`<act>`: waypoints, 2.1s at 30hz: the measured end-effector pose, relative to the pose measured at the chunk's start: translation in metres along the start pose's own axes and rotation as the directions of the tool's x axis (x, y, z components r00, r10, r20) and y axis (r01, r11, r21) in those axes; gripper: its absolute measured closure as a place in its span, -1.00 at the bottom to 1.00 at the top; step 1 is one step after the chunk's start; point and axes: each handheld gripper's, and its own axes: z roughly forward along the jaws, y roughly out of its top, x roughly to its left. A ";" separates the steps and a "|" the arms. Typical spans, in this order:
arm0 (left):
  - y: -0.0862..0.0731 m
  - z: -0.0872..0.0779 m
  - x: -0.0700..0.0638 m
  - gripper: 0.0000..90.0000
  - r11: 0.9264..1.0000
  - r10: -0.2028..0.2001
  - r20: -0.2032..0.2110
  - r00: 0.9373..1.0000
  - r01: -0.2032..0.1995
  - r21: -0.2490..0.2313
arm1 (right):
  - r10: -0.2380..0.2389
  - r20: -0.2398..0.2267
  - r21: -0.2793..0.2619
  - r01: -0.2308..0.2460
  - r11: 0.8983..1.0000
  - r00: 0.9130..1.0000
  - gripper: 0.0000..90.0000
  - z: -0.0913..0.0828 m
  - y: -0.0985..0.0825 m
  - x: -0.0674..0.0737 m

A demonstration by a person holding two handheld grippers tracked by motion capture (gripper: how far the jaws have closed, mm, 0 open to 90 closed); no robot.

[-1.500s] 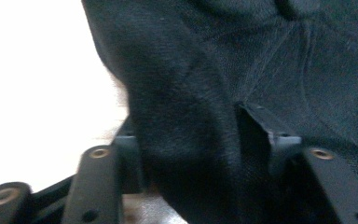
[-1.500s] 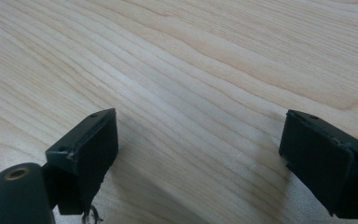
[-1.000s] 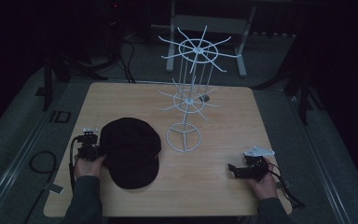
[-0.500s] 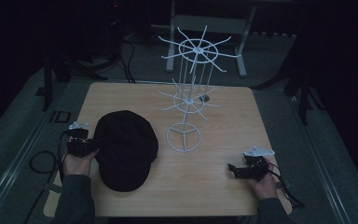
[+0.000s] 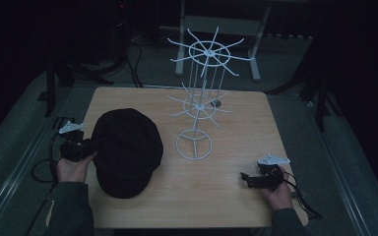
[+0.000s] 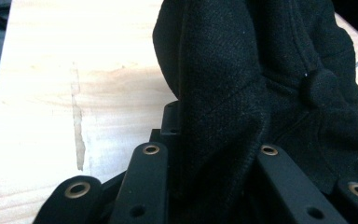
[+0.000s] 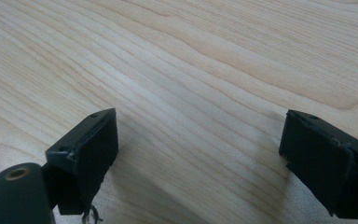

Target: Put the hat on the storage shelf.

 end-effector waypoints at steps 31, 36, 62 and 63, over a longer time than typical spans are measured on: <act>0.037 -0.045 0.009 0.69 0.990 0.100 0.127 0.987 -0.086 -0.112 | 0.001 0.000 0.000 -0.001 1.000 1.000 -0.75 0.000 0.000 0.000; 0.041 -0.049 0.010 0.68 0.987 0.106 0.147 0.983 -0.086 -0.134 | 0.001 0.000 -0.001 -0.001 1.000 1.000 -0.75 0.000 0.000 0.000; 0.067 -0.059 0.002 0.68 0.965 0.140 0.290 0.947 -0.065 -0.254 | 0.002 0.000 -0.001 -0.002 1.000 1.000 -0.75 0.000 0.000 0.000; 0.068 -0.058 0.001 0.68 0.964 0.142 0.296 0.945 -0.063 -0.259 | 0.002 0.000 -0.001 -0.002 1.000 1.000 -0.75 0.000 0.000 0.000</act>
